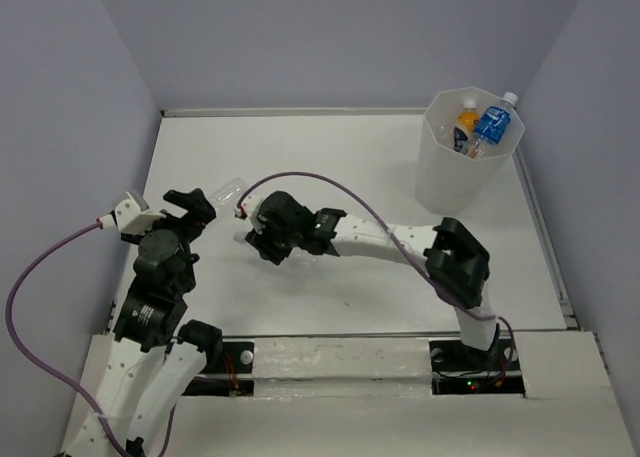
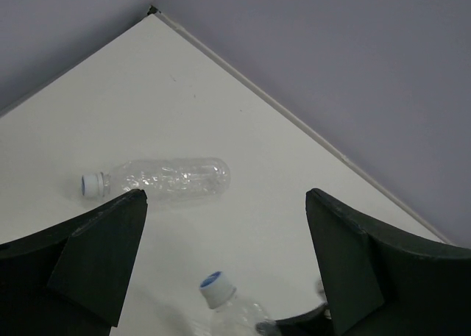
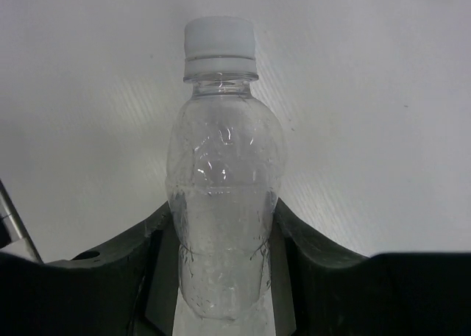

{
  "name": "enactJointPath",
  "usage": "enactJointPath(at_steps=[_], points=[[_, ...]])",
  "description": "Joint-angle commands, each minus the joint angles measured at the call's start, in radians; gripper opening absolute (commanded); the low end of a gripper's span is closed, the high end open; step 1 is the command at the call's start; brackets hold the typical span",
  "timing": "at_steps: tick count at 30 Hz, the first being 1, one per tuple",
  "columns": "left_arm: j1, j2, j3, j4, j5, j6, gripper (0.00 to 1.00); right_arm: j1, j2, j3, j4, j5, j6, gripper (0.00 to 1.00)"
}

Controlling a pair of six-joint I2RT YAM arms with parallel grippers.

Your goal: Put the plastic bottles in the bin

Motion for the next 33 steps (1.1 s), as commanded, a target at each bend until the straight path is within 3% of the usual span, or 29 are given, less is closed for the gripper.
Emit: enactJointPath(at_steps=[1, 5, 10, 16, 21, 29, 31, 32, 33], points=[[0.029, 0.042, 0.016, 0.034, 0.003, -0.040, 0.99, -0.084, -0.358, -0.086, 0.144, 0.165, -0.002, 0.27], [0.047, 0.078, 0.029, 0.022, 0.058, -0.074, 0.99, -0.256, -0.590, -0.178, 0.228, 0.254, -0.007, 0.26], [0.047, 0.095, 0.039, 0.029, 0.123, -0.131, 0.99, -0.551, -0.797, -0.253, 0.520, 0.395, -0.025, 0.24], [0.049, 0.156, -0.014, 0.053, 0.166, -0.227, 0.99, -0.788, -0.747, -0.233, 0.661, 0.406, 0.018, 0.25], [0.050, 0.205, -0.088, 0.083, 0.175, -0.290, 0.99, -0.928, -0.680, -0.290, 0.754, 0.338, 0.195, 0.26], [0.060, 0.347, -0.090, 0.111, 0.153, -0.379, 0.99, -0.948, -0.638, -0.398, 0.885, 0.378, 0.248, 0.30], [0.066, 0.371, -0.090, 0.112, 0.131, -0.405, 0.99, -0.948, -0.627, -0.410, 0.889, 0.386, 0.250, 0.36], [0.067, 0.392, -0.091, 0.112, 0.120, -0.411, 0.99, -0.957, -0.623, -0.413, 0.889, 0.387, 0.250, 0.44], [0.070, 0.403, -0.094, 0.112, 0.111, -0.422, 0.99, -0.957, -0.617, -0.416, 0.883, 0.389, 0.257, 0.65]])
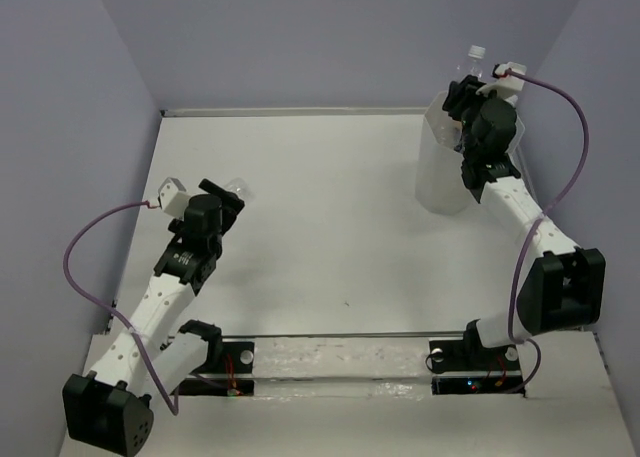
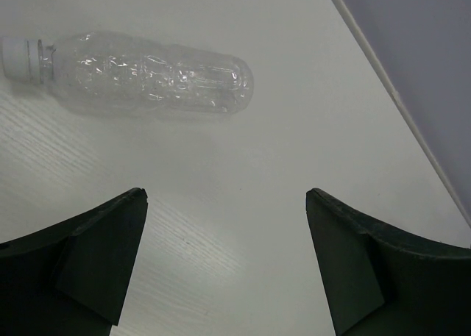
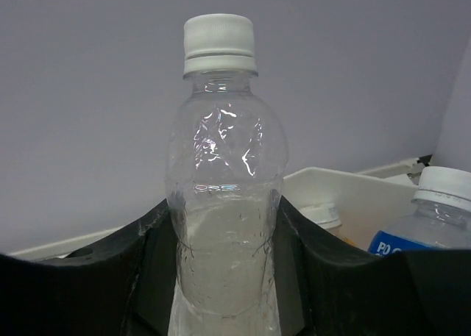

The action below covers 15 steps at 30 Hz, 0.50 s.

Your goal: Put the plastic bottles in the bin

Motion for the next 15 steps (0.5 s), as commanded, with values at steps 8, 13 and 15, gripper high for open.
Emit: enactJointPath(at_steps=[8, 13, 15], points=[[0.185, 0.161, -0.032, 0.104, -0.048, -0.127, 0.99, -0.006, -0.071, -0.002, 0.002, 0.018, 0.136, 1.00], [0.216, 0.240, -0.001, 0.118, -0.070, -0.174, 0.99, -0.006, -0.160, 0.001, -0.078, -0.005, 0.141, 1.00], [0.229, 0.268, 0.002, 0.123, -0.077, -0.186, 0.99, -0.006, -0.205, 0.007, -0.139, -0.031, 0.133, 1.00]])
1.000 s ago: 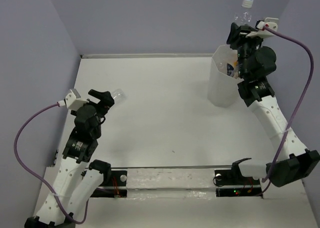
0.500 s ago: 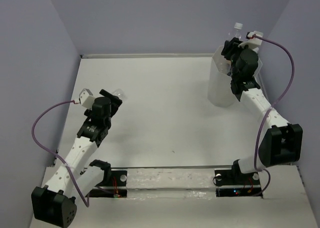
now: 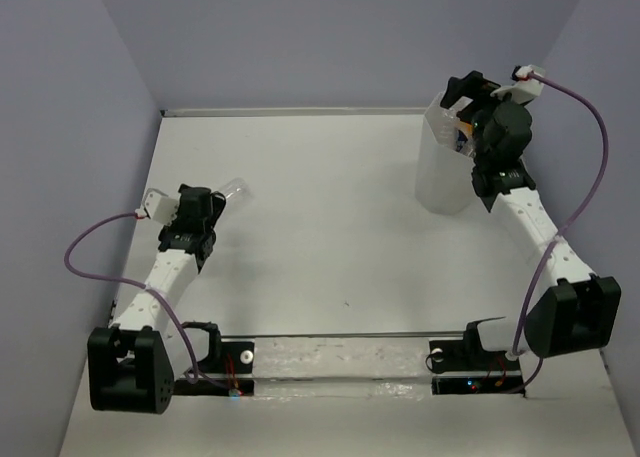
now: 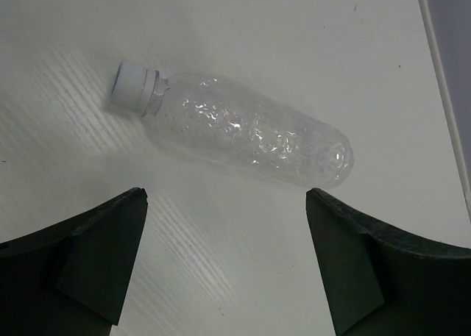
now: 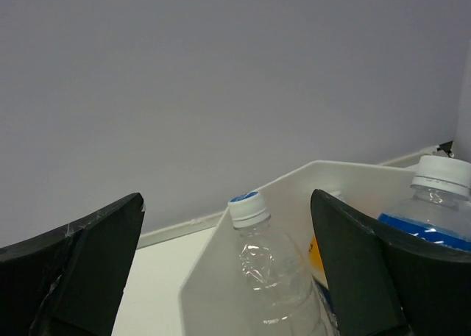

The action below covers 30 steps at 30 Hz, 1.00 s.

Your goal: Put the plastic bottles in the bin

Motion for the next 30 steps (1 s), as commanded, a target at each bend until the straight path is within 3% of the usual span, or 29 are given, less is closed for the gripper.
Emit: enactJointPath(at_steps=[1, 9, 14, 26, 30], points=[[0.027, 0.067, 0.036, 0.053, -0.055, -0.068, 0.99, -0.003, -0.120, 0.028, -0.084, -0.066, 0.013, 1.00], [0.076, 0.210, 0.087, 0.087, -0.086, -0.090, 0.99, -0.003, -0.274, -0.120, -0.130, -0.435, 0.112, 1.00], [0.080, 0.346, 0.151, 0.064, -0.083, -0.116, 0.99, 0.015, -0.286, -0.141, -0.161, -0.642, 0.075, 1.00], [0.088, 0.575, 0.292, 0.072, -0.103, -0.165, 0.99, 0.127, -0.200, -0.114, -0.190, -0.803, -0.020, 1.00], [0.123, 0.651, 0.341, 0.072, -0.089, -0.141, 0.94, 0.156, -0.180, -0.097, -0.205, -0.806, -0.032, 1.00]])
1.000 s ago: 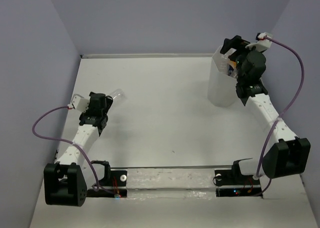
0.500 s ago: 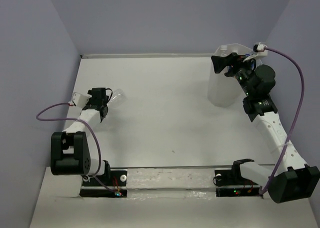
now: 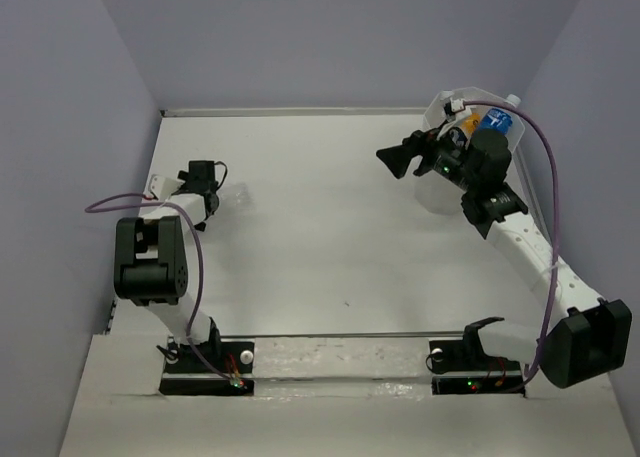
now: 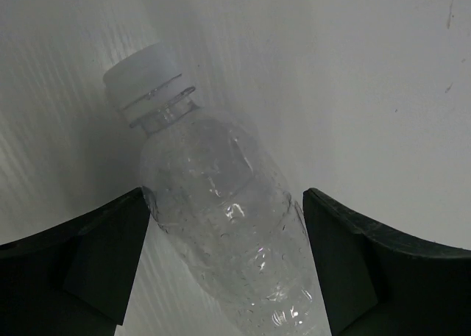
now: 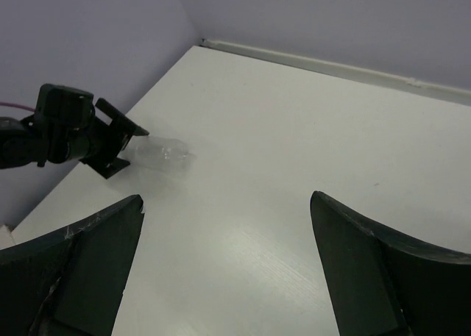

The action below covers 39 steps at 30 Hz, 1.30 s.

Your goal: Put the plastic bottles in the bin

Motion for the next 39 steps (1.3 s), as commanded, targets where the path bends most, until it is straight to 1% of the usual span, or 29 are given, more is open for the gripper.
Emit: enactJointPath(at_steps=[1, 2, 4, 5, 9, 10, 11, 13, 16, 17, 20, 21, 23, 24, 25, 27, 29, 31, 32, 35, 39], points=[[0.033, 0.066, 0.069, 0.007, -0.044, 0.008, 0.90, 0.033, 0.001, 0.066, -0.010, -0.045, -0.038, 1.00], [0.042, 0.090, 0.074, 0.013, -0.036, 0.026, 0.86, 0.042, 0.001, 0.069, -0.014, -0.044, -0.043, 1.00], [0.055, 0.121, 0.089, 0.022, -0.011, 0.045, 0.81, 0.052, 0.006, 0.072, -0.022, -0.045, -0.048, 1.00], [0.061, 0.130, 0.092, 0.025, -0.010, 0.060, 0.72, 0.062, 0.006, 0.075, -0.025, -0.044, -0.051, 1.00], [0.062, 0.119, 0.089, 0.045, -0.010, 0.086, 0.52, 0.090, 0.020, 0.090, -0.037, -0.039, -0.060, 1.00], [0.061, 0.094, 0.074, 0.060, 0.016, 0.108, 0.51, 0.107, 0.026, 0.095, -0.037, -0.039, -0.061, 1.00], [0.061, 0.093, 0.074, 0.060, 0.039, 0.121, 0.48, 0.107, 0.031, 0.100, -0.037, -0.039, -0.060, 1.00], [0.044, 0.041, 0.042, 0.132, 0.085, 0.158, 0.47, 0.142, 0.052, 0.109, -0.037, -0.025, -0.060, 1.00], [0.006, -0.052, 0.002, 0.195, 0.125, 0.204, 0.47, 0.170, 0.081, 0.115, -0.039, 0.022, -0.040, 1.00], [-0.041, -0.101, -0.027, 0.239, 0.159, 0.244, 0.46, 0.183, 0.086, 0.116, -0.037, 0.042, -0.034, 1.00], [-0.126, -0.192, -0.081, 0.327, 0.200, 0.319, 0.47, 0.194, 0.110, 0.115, -0.027, 0.048, 0.017, 1.00], [-0.192, -0.213, -0.095, 0.353, 0.231, 0.367, 0.47, 0.194, 0.118, 0.104, -0.004, 0.050, 0.055, 1.00], [-0.272, -0.279, -0.152, 0.431, 0.281, 0.411, 0.48, 0.194, 0.127, 0.086, 0.015, 0.047, 0.090, 1.00], [-0.292, -0.304, -0.176, 0.471, 0.312, 0.427, 0.48, 0.194, 0.132, 0.080, 0.019, 0.048, 0.106, 1.00], [-0.306, -0.356, -0.239, 0.560, 0.382, 0.438, 0.48, 0.194, 0.138, 0.072, 0.024, 0.050, 0.132, 1.00], [-0.329, -0.407, -0.300, 0.643, 0.453, 0.444, 0.49, 0.205, 0.135, 0.055, 0.033, 0.047, 0.161, 1.00], [-0.339, -0.472, -0.371, 0.735, 0.559, 0.453, 0.50, 0.219, 0.129, 0.026, 0.059, 0.042, 0.167, 1.00], [-0.356, -0.509, -0.402, 0.772, 0.607, 0.464, 0.50, 0.234, 0.130, 0.014, 0.070, 0.042, 0.169, 1.00], [-0.366, -0.543, -0.429, 0.810, 0.660, 0.491, 0.50, 0.245, 0.132, 0.003, 0.084, 0.044, 0.173, 1.00], [-0.404, -0.600, -0.477, 0.861, 0.755, 0.536, 0.50, 0.254, 0.152, -0.006, 0.108, 0.027, 0.198, 1.00], [-0.448, -0.649, -0.531, 0.904, 0.878, 0.559, 0.50, 0.280, 0.185, -0.003, 0.160, 0.025, 0.236, 1.00]])
